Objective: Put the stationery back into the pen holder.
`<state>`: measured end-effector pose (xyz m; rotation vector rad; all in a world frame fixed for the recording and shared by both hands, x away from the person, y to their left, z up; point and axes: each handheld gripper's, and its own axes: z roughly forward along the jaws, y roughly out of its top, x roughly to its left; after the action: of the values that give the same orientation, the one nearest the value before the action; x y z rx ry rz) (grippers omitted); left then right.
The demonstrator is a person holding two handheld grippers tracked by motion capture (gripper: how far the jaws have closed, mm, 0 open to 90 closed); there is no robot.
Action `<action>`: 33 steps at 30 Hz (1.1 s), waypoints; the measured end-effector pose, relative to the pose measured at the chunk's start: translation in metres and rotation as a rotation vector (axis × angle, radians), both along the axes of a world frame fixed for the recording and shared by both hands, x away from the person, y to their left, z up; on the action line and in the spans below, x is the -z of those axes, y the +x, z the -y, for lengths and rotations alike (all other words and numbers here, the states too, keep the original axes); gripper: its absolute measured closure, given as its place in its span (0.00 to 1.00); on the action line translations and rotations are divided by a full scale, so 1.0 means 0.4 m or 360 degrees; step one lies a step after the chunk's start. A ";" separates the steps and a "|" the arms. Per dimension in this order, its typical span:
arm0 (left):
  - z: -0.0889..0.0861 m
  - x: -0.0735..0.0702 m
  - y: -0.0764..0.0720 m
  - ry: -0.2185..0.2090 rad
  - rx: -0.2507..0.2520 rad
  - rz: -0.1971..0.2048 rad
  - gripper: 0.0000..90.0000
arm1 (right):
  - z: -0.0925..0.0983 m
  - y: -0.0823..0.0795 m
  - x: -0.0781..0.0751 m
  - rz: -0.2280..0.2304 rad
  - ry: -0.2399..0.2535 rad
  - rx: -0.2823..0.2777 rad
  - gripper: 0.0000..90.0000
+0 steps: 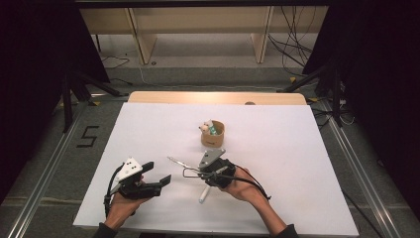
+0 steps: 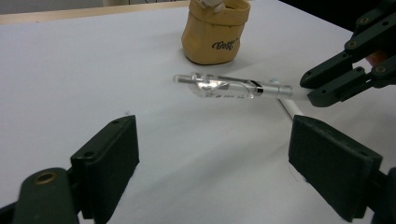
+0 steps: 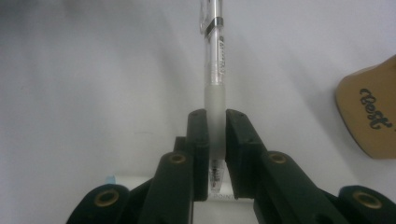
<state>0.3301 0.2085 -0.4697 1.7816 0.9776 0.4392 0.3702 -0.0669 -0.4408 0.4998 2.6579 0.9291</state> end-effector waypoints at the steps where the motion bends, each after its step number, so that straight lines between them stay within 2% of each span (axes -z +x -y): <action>1: 0.000 0.000 0.000 0.0001 -0.0001 0.0001 0.17 | 0.005 -0.004 -0.001 0.0018 0.0007 0.0004 0.90; 4: -0.002 0.000 0.001 0.0000 -0.0001 -0.0001 0.17 | 0.017 -0.016 -0.006 0.0058 0.0031 0.0008 0.90; 9: 0.002 -0.001 -0.001 0.0006 0.0009 0.0001 0.17 | 0.032 -0.040 -0.017 0.0172 0.0036 -0.0002 0.90; 13: -0.002 -0.008 -0.002 -0.0002 0.0001 0.0017 0.17 | 0.041 -0.065 -0.022 0.0314 -0.0005 -0.0005 0.90; 15: -0.004 -0.017 -0.006 0.0000 0.0001 0.0036 0.17 | 0.046 -0.076 -0.025 0.0383 -0.0031 -0.0048 0.90; 18: -0.003 -0.029 -0.012 0.0016 0.0016 0.0067 0.17 | 0.048 -0.092 -0.026 0.0523 -0.0118 -0.0086 0.90; 21: 0.006 -0.039 -0.016 0.0049 0.0037 0.0090 0.17 | 0.051 -0.109 -0.025 0.0593 -0.0137 -0.0125 0.90; 24: 0.018 -0.052 -0.021 0.0091 0.0062 0.0126 0.17 | 0.052 -0.126 -0.018 0.0697 -0.0231 -0.0162 0.90; 27: 0.031 -0.066 -0.027 0.0119 0.0104 0.0150 0.17 | 0.054 -0.142 -0.009 0.0787 -0.0292 -0.0199 0.90; 30: 0.046 -0.079 -0.025 0.0156 0.0172 0.0116 0.17 | 0.055 -0.155 -0.005 0.0917 -0.0345 -0.0248 0.90; 33: 0.064 -0.086 -0.019 0.0217 0.0261 0.0068 0.17 | 0.051 -0.170 -0.001 0.1001 -0.0417 -0.0287 0.90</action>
<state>0.3223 0.1829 -0.4351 1.9501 0.7798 0.4469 0.3024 -0.0871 -0.4405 -0.0908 2.2092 0.6288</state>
